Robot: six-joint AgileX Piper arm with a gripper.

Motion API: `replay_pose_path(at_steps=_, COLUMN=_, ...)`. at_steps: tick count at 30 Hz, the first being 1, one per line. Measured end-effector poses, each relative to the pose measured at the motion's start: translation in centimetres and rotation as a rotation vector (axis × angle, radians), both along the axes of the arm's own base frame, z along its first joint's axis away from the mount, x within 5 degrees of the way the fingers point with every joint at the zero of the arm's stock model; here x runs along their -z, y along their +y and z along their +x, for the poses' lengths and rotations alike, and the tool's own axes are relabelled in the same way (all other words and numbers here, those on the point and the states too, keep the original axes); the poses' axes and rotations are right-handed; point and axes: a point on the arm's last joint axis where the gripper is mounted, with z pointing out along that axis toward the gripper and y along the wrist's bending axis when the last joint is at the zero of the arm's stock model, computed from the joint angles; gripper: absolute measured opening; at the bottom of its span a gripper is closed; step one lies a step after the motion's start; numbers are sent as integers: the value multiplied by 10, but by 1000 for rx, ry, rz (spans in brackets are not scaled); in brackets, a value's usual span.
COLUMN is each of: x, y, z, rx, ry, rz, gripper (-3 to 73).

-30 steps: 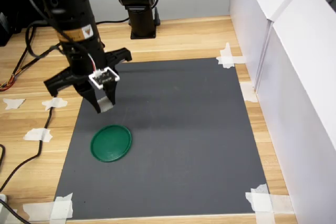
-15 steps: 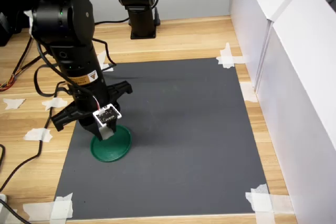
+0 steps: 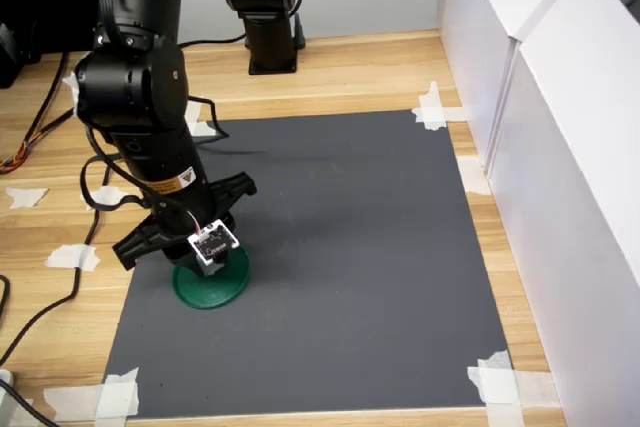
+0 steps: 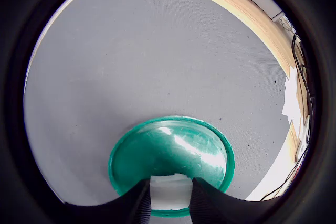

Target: Grasp a white terminal and put it on the green lid.

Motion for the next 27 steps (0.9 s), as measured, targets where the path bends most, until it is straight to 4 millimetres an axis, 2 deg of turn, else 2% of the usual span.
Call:
replay_pose_path(at_steps=2, x=1, y=0, z=0, rx=-2, ry=2, rz=-1, gripper=309)
replay_pose_path(at_steps=8, x=1, y=0, z=0, rx=-1, ry=4, rz=0, gripper=476)
replay_pose_path(at_steps=11, x=1, y=0, z=-1, rx=-2, ry=12, rz=-1, gripper=511)
replay_pose_path(at_steps=14, x=-8, y=0, z=-2, rx=-1, ry=-9, rz=-3, gripper=518)
replay_pose_path(at_steps=17, x=-24, y=1, z=-6, rx=2, ry=-49, rz=-4, gripper=518)
replay_pose_path(at_steps=22, x=-67, y=5, z=-19, rx=29, ry=-153, rz=28, gripper=517)
replay_pose_path(at_steps=27, x=-113, y=10, z=-41, rx=70, ry=-254, rz=88, gripper=456)
